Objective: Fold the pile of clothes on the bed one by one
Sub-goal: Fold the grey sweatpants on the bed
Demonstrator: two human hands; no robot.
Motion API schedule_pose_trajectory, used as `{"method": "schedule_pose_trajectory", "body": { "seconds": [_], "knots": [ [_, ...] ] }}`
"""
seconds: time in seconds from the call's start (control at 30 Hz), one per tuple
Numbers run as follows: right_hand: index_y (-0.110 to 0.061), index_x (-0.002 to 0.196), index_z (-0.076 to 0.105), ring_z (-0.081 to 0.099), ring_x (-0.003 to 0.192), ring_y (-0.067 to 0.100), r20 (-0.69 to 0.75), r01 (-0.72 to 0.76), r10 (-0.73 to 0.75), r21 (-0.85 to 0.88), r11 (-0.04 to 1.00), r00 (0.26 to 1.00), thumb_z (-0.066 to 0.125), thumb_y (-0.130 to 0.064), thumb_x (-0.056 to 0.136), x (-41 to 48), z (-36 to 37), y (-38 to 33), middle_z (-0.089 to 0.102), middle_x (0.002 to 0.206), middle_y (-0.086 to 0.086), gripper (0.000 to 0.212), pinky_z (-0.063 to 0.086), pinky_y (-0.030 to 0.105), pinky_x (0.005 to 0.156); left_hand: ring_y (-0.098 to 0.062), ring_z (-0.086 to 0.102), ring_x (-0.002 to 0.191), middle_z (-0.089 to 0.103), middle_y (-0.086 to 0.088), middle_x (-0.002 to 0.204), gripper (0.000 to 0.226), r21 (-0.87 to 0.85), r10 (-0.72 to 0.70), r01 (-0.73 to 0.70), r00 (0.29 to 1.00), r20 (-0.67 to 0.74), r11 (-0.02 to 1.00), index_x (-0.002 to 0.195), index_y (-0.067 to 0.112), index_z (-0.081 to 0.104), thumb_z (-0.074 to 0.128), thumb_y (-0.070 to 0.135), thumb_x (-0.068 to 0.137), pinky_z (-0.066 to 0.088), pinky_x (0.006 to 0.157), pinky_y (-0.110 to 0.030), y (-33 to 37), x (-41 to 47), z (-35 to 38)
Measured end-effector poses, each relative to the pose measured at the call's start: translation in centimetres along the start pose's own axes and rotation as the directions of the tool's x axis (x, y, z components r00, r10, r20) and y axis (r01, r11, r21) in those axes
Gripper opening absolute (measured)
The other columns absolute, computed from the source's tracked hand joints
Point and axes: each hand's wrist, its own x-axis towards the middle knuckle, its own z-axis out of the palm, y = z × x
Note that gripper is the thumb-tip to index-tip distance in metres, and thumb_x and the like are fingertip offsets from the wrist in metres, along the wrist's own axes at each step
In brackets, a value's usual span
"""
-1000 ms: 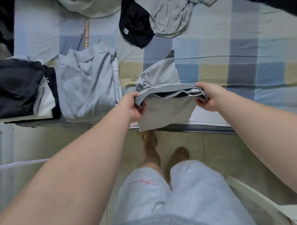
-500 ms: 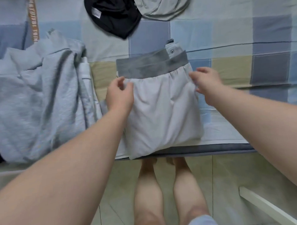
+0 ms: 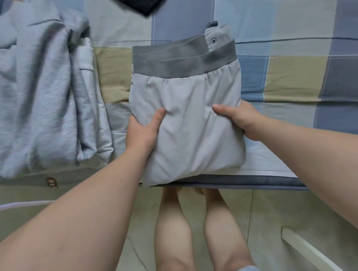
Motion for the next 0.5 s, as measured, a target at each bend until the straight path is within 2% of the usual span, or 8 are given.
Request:
{"method": "schedule_pose_trajectory", "body": {
  "seconds": [0.17, 0.27, 0.33, 0.43, 0.5],
  "knots": [
    [-0.023, 0.106, 0.071, 0.074, 0.089, 0.008, 0.053, -0.045, 0.044, 0.01, 0.999, 0.998, 0.089, -0.03, 0.072, -2.5, -1.7, -2.4, 0.078, 0.098, -0.013, 0.04, 0.054, 0.026, 0.074, -0.011, 0.063, 0.101, 0.067, 0.015, 0.11, 0.071, -0.072, 0.006, -0.002, 0.999, 0.052, 0.997, 0.124, 0.025, 0.063, 0.079, 0.067, 0.07, 0.047, 0.087, -0.027, 2.0, -1.9, -1.5],
    [-0.022, 0.113, 0.071, 0.075, 0.093, 0.01, 0.089, -0.022, 0.022, -0.002, 1.0, 0.996, 0.09, -0.032, 0.068, -6.6, -2.6, -5.5, 0.078, 0.103, -0.01, 0.049, 0.055, 0.027, 0.076, -0.007, 0.064, 0.096, 0.066, 0.024, 0.094, 0.054, -0.086, 0.021, -0.015, 0.997, 0.068, 0.996, 0.112, 0.029, 0.066, 0.078, 0.065, 0.073, 0.047, 0.077, -0.021, 4.3, -5.0, -3.5],
    [-0.024, 0.115, 0.071, 0.074, 0.095, 0.011, 0.102, 0.001, 0.0, -0.006, 1.0, 0.995, 0.091, -0.035, 0.065, -10.1, -3.1, -7.7, 0.077, 0.106, -0.01, 0.055, 0.056, 0.026, 0.076, -0.007, 0.064, 0.095, 0.062, 0.029, 0.088, 0.045, -0.09, 0.051, -0.045, 0.997, 0.062, 0.995, 0.108, 0.033, 0.065, 0.077, 0.063, 0.076, 0.046, 0.077, -0.02, 6.3, -8.0, -5.3],
    [-0.022, 0.124, 0.068, 0.071, 0.105, 0.017, 0.117, 0.033, -0.033, 0.005, 0.999, 0.993, 0.09, -0.033, 0.072, -15.9, -3.3, -10.7, 0.075, 0.114, -0.007, 0.058, 0.054, 0.037, 0.096, -0.008, 0.065, 0.098, 0.066, 0.026, 0.094, 0.05, -0.132, 0.091, -0.085, 0.995, 0.036, 0.988, 0.114, 0.03, 0.067, 0.078, 0.06, 0.076, 0.048, 0.08, -0.02, 9.1, -12.8, -8.7],
    [-0.02, 0.126, 0.067, 0.07, 0.108, 0.019, 0.119, 0.066, -0.067, 0.007, 0.998, 0.991, 0.092, -0.036, 0.067, -19.6, -2.9, -12.5, 0.075, 0.116, -0.006, 0.066, 0.051, 0.041, 0.103, -0.01, 0.065, 0.101, 0.069, 0.018, 0.102, 0.061, -0.154, 0.104, -0.101, 0.995, 0.013, 0.983, 0.116, 0.026, 0.066, 0.078, 0.065, 0.07, 0.05, 0.087, -0.025, 10.5, -15.7, -11.5]
  ]
}}
